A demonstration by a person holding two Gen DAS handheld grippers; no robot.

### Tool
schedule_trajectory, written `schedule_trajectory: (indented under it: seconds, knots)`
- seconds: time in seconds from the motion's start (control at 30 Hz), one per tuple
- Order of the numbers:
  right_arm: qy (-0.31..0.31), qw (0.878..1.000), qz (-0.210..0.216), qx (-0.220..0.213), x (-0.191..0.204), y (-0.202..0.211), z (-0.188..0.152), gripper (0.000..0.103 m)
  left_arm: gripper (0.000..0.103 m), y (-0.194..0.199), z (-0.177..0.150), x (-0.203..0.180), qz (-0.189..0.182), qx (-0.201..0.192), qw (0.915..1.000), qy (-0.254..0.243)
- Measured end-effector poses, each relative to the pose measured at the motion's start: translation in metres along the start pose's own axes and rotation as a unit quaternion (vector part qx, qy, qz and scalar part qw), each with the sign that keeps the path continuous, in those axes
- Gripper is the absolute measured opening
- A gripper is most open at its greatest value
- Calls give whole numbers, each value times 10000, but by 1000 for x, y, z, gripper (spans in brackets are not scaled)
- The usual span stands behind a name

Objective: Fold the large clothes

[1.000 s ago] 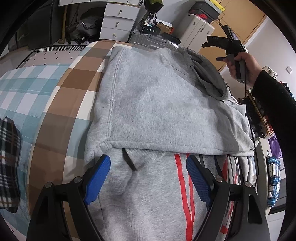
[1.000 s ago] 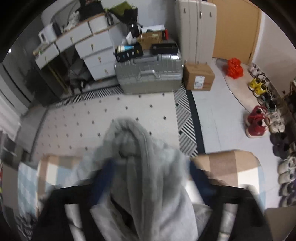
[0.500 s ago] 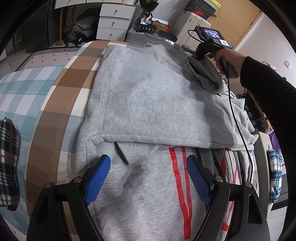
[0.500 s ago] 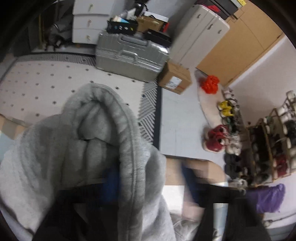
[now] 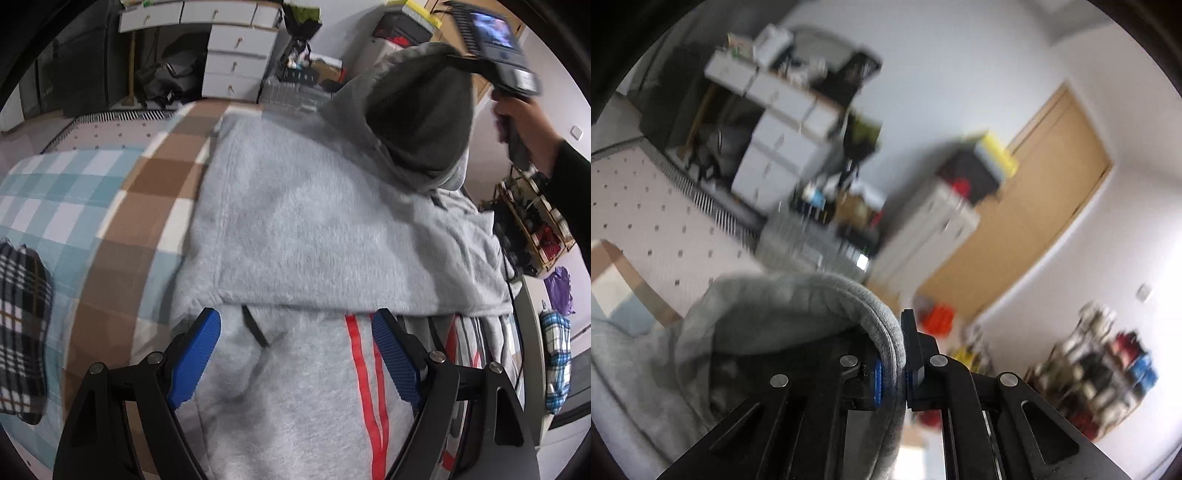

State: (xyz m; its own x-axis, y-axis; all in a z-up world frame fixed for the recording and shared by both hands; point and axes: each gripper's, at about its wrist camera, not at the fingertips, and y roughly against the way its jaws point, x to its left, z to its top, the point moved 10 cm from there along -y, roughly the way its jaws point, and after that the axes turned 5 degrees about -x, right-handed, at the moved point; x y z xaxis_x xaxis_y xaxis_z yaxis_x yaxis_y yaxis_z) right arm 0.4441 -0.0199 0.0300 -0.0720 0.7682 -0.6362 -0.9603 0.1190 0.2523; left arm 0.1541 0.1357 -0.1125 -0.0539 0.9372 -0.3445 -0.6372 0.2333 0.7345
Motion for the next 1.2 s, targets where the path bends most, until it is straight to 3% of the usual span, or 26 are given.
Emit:
schedule_trajectory:
  seconds: [0.2,0.4,0.47,0.53,0.6,0.7,0.8,0.97,1.13,1.2]
  knots:
    - [169,9959,86,-886,-22,71,32,8,81,3,53,-22,99,-316,9994,-110]
    - [-61,9946,328,-984,-26,94,29,8,81,-4,142,-78,225,-753,9940,-758]
    - [-99,9938,346,-1053,-26,99,27,8,81,-12,167,-88,606,-893,9904,-865]
    - [-215,9927,442,-1102,-25,108,19,8,81,-23,176,-90,784,-724,9897,-958]
    - [-319,9909,569,-1176,-24,121,12,8,81,-24,174,-78,885,-688,9909,-746]
    - [-254,9878,795,-1316,-11,157,-6,8,81,-19,155,-55,366,-601,9974,-159]
    - [4,9866,913,-1352,15,195,-39,8,81,-23,135,-31,373,-285,9983,359]
    - [275,9870,1438,-663,75,244,-120,8,81,-24,101,-19,474,-36,9981,384]
    - [804,9769,1979,101,141,276,-195,8,81,-23,71,-28,474,273,9984,145]
    - [686,9721,2205,413,153,281,-212,9,81,-19,62,-30,480,330,9983,33]
